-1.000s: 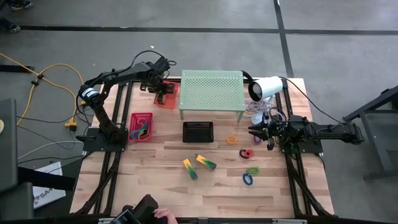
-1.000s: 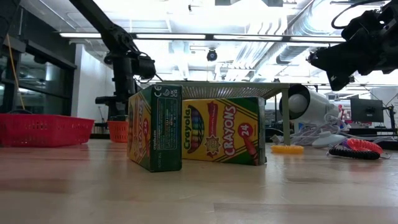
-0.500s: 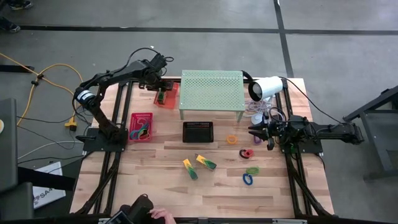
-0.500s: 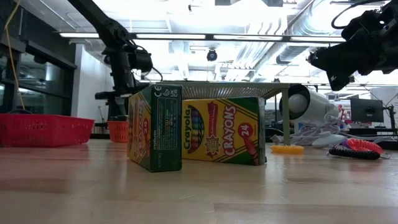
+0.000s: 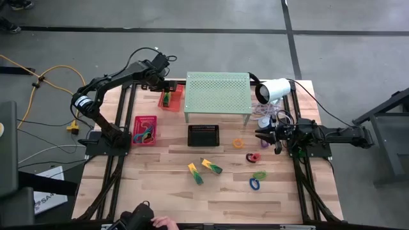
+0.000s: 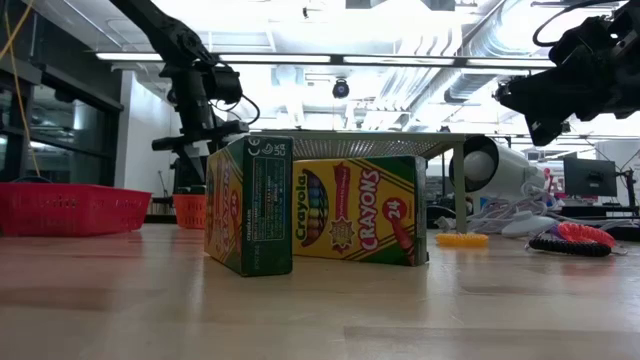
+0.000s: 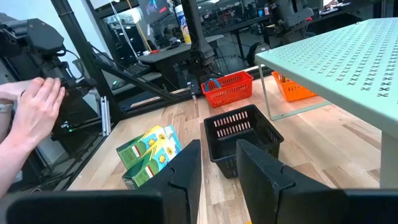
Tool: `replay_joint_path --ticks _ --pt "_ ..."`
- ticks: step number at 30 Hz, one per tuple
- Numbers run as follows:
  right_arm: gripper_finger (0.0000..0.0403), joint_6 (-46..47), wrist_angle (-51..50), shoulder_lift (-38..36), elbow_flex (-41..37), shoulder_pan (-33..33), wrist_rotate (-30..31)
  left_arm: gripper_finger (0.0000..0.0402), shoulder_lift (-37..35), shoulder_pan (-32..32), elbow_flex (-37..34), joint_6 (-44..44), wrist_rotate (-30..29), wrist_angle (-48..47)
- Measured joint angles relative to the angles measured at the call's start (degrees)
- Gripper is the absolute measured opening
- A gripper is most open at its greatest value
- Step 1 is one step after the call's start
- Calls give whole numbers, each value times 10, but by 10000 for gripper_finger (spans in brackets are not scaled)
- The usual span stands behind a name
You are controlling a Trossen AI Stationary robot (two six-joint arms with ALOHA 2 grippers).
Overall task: Pick & Place Office Desk Supplies
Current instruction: Put the left crayon box into the orange bin on the shelf
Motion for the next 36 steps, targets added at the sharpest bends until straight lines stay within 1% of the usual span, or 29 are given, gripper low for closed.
replay_joint_path --ticks 6,9,15,22,29,32,36 --pt "90 0 0 0 0 0 0 166 -15 0 0 15 14 -2" --pt "90 0 0 0 0 0 0 166 -35 -4 0 41 17 -6" --pt "90 0 0 0 0 0 0 166 -89 -46 0 110 17 -41" --pt "90 0 0 0 0 0 0 166 -130 -143 0 221 19 -51" --pt "90 0 0 0 0 0 0 166 -133 -252 0 332 19 -53" --pt "90 0 0 0 0 0 0 166 -133 -300 0 369 19 -53" --pt "90 0 0 0 0 0 0 166 -133 -367 0 394 18 -52"
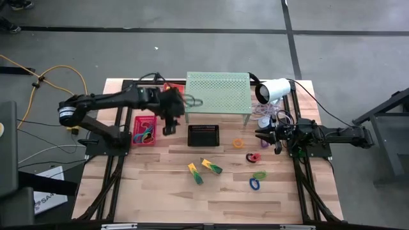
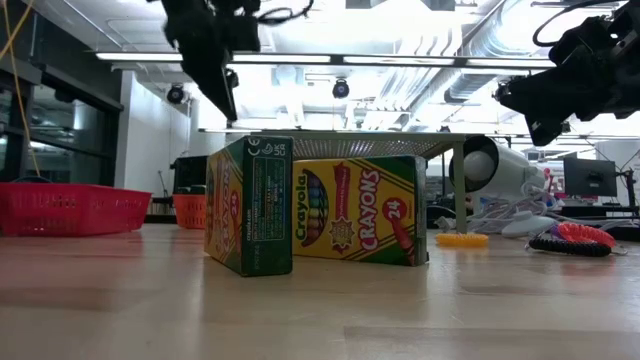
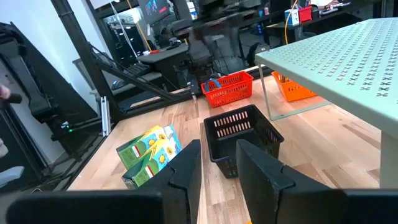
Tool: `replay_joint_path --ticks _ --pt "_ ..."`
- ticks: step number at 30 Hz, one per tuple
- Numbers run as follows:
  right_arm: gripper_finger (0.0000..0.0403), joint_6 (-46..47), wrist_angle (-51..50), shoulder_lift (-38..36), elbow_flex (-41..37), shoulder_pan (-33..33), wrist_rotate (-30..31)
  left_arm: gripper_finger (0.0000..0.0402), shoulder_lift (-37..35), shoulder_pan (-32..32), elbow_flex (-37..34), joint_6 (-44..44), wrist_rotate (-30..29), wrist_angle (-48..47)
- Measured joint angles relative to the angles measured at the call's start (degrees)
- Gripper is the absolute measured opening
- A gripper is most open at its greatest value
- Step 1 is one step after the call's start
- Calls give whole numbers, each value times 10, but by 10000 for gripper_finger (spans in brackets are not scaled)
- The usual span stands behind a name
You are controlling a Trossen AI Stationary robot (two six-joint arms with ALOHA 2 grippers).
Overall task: Pick & Place Office Desk Supplies
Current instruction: Put the left crayon box into the orange bin on the shelf
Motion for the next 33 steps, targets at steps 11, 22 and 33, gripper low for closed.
replay_joint_path --ticks 11,22,33 --pt "90 0 0 0 0 0 0 166 0 -176 0 26 -22 6" --pt "90 0 0 0 0 0 0 166 0 -256 0 26 -37 41" --pt "90 0 0 0 0 0 0 166 59 -273 0 39 -66 101"
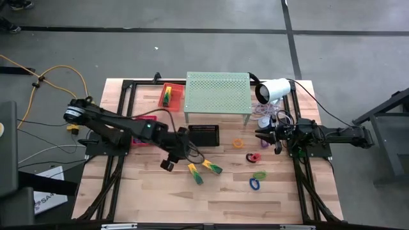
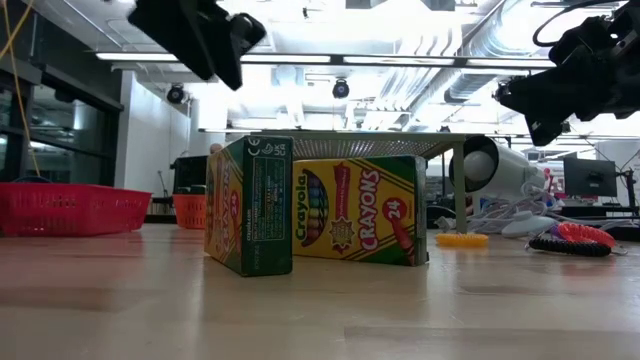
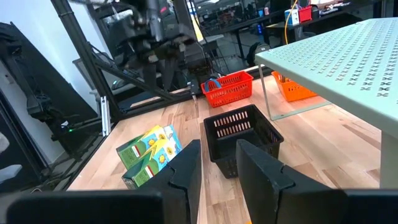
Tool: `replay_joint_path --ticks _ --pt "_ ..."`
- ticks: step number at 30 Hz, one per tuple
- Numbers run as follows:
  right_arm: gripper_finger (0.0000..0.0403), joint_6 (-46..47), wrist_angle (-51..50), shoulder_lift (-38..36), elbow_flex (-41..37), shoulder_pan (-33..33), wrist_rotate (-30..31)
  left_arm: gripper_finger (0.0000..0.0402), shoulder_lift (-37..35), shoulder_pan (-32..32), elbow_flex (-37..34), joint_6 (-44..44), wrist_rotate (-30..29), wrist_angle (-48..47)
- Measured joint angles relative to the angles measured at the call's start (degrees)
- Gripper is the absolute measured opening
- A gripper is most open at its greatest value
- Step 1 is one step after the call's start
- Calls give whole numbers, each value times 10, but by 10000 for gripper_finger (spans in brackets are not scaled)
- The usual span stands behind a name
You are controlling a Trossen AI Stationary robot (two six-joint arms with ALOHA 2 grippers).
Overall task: Pick & Place Office Desk Supplies
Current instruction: Put the left crayon box into the orange bin on the shelf
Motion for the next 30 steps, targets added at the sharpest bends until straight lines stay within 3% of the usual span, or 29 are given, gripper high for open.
replay_joint_path --ticks 10,17,24,30 --pt "90 0 0 0 0 0 0 166 80 -7 0 46 31 100" --pt "90 0 0 0 0 0 0 166 91 -31 0 47 52 138" --pt "90 0 0 0 0 0 0 166 87 -30 33 42 110 112" --pt "90 0 0 0 0 0 0 166 103 -19 93 47 112 57"
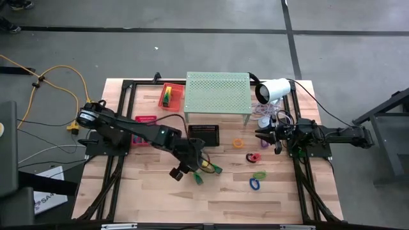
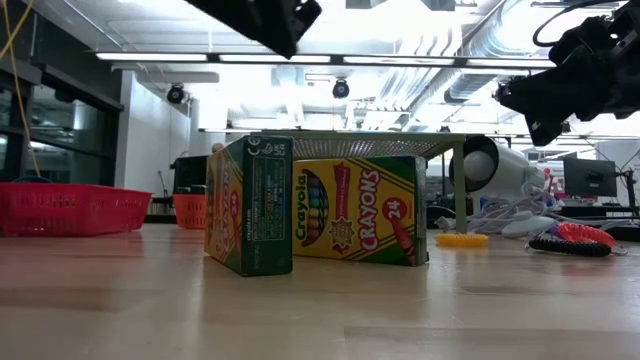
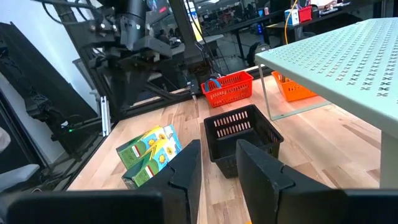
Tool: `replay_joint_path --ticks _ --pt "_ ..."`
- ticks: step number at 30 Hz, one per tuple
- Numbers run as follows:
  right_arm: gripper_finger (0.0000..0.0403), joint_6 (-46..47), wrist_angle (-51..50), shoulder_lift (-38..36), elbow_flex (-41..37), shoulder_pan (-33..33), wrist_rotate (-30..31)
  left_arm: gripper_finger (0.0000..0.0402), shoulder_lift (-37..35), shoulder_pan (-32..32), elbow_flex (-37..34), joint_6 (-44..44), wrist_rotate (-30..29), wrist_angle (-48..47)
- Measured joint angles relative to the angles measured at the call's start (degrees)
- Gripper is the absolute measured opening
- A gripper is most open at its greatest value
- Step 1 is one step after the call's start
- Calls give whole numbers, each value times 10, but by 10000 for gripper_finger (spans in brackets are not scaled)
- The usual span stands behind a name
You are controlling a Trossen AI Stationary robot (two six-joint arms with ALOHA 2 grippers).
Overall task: Pick & Place Office Desk Supplies
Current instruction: Put the left crayon box into the orange bin on the shelf
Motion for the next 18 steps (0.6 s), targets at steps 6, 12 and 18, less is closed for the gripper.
replay_joint_path --ticks 6,12,18 --pt "90 0 0 1 0 0 0 166 60 -11 71 0 17 -72" --pt "90 0 0 2 0 0 0 166 131 -26 147 1 34 -138" --pt "90 0 1 8 0 0 0 166 151 -37 149 14 29 -148"
